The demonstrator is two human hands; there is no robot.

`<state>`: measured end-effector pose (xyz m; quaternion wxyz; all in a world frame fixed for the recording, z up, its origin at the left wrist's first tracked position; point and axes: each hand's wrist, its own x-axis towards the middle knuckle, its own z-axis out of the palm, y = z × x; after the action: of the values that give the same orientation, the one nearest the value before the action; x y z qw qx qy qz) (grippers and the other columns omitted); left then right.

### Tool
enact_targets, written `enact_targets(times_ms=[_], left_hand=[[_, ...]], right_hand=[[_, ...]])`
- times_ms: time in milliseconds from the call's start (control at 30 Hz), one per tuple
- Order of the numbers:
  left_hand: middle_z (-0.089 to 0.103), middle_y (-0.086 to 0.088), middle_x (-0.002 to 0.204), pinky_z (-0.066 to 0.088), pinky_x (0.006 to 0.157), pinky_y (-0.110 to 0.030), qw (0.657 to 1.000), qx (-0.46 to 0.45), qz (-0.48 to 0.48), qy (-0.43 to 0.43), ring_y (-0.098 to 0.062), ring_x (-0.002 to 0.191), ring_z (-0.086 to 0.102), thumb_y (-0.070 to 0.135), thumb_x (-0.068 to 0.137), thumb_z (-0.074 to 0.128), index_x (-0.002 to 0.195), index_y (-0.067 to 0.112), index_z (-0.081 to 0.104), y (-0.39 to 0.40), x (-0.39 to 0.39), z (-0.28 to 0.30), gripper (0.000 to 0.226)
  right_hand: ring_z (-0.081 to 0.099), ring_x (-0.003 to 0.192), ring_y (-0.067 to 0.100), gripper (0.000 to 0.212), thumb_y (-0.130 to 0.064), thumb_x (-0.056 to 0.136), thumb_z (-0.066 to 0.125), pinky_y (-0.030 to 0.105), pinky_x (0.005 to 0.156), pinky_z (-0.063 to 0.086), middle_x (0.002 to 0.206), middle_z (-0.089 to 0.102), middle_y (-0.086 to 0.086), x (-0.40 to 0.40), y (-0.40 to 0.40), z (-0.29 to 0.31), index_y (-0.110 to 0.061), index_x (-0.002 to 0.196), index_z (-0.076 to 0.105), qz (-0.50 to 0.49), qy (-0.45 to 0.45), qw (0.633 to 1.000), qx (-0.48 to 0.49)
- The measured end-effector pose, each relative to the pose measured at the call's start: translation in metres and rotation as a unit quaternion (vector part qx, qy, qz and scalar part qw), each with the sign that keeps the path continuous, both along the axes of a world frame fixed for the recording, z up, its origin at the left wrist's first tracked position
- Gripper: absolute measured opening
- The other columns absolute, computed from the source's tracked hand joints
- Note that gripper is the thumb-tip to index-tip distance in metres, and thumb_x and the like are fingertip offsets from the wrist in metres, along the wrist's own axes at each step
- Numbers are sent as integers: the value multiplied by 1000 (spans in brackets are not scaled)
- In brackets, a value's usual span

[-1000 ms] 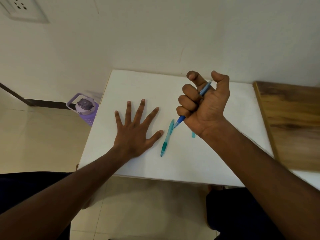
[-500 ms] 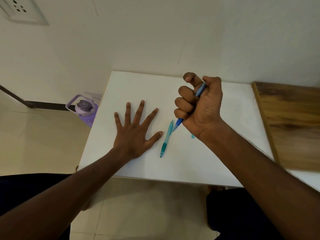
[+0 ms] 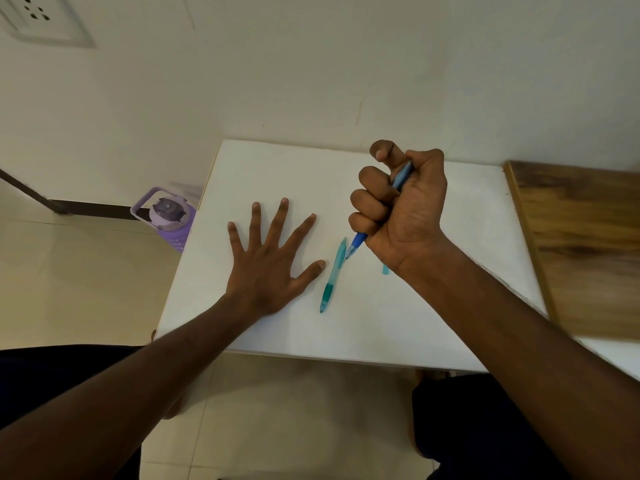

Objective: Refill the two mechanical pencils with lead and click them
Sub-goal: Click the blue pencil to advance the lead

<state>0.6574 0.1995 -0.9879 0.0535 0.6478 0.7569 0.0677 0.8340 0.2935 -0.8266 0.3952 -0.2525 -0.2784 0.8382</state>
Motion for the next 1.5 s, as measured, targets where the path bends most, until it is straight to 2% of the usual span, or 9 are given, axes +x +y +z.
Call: enact_targets(times_ms=[933,1000,1067,1100,1167,1233,1333,1400,1500], left_hand=[[-24,3,178,-10,122,-75,1000,-28,3,3,-40,162,-22,92,92,16,166,50,-9,-1,1,9,89],[-20,3,179,-11,123,-72,998,-57,10,-27,-37,163,-22,89,92,21,168,50,1,-1,1,21,87],[11,4,180,1,130,-66,988,-44,33,-147,-27,166,0,77,99,35,163,46,35,-3,3,44,71],[36,9,171,18,131,-59,971,-3,55,-231,-14,161,22,67,103,42,151,44,54,-7,7,57,55],[69,23,138,47,107,-35,894,68,117,-428,11,128,55,58,108,44,122,40,75,-18,21,84,39],[79,15,121,50,90,-33,767,25,164,-620,-1,111,71,62,105,39,112,34,82,-30,41,109,52],[79,1,127,51,92,-40,622,-66,216,-750,-20,107,76,70,105,28,117,29,83,-43,60,125,70],[77,-2,131,53,90,-38,568,-80,231,-786,-22,110,74,72,103,24,121,24,82,-44,63,126,78],[76,-2,133,55,86,-35,542,-70,226,-806,-20,106,75,75,101,23,122,24,82,-40,66,124,81]], right_hand=[[14,43,9,44,-43,102,25,15,42,22,49,27,-7,3,3,-1,-15,85,54,-8,40,999,-14],[13,43,10,42,-41,101,25,15,42,21,49,26,-7,5,6,-1,-16,84,54,-16,42,999,-15],[13,44,10,38,-37,98,25,15,43,21,52,20,-6,7,8,0,-17,82,53,-26,47,998,-18],[12,44,10,36,-35,97,25,15,43,21,54,18,-6,8,9,1,-17,82,52,-32,51,998,-19],[12,44,10,36,-35,97,26,15,42,21,56,17,-6,10,9,1,-17,82,53,-41,62,997,-29],[12,44,10,38,-40,98,27,16,41,21,54,18,-6,11,10,0,-17,84,55,-47,84,994,-45],[12,44,11,39,-39,99,25,16,39,22,50,22,-7,12,12,0,-17,84,54,-54,99,992,-55],[11,45,11,38,-35,98,24,15,40,22,54,18,-6,12,13,-1,-16,84,54,-61,98,992,-55],[12,45,10,39,-36,99,24,15,39,23,49,25,-6,12,15,-6,-15,85,54,-69,104,990,-66]])
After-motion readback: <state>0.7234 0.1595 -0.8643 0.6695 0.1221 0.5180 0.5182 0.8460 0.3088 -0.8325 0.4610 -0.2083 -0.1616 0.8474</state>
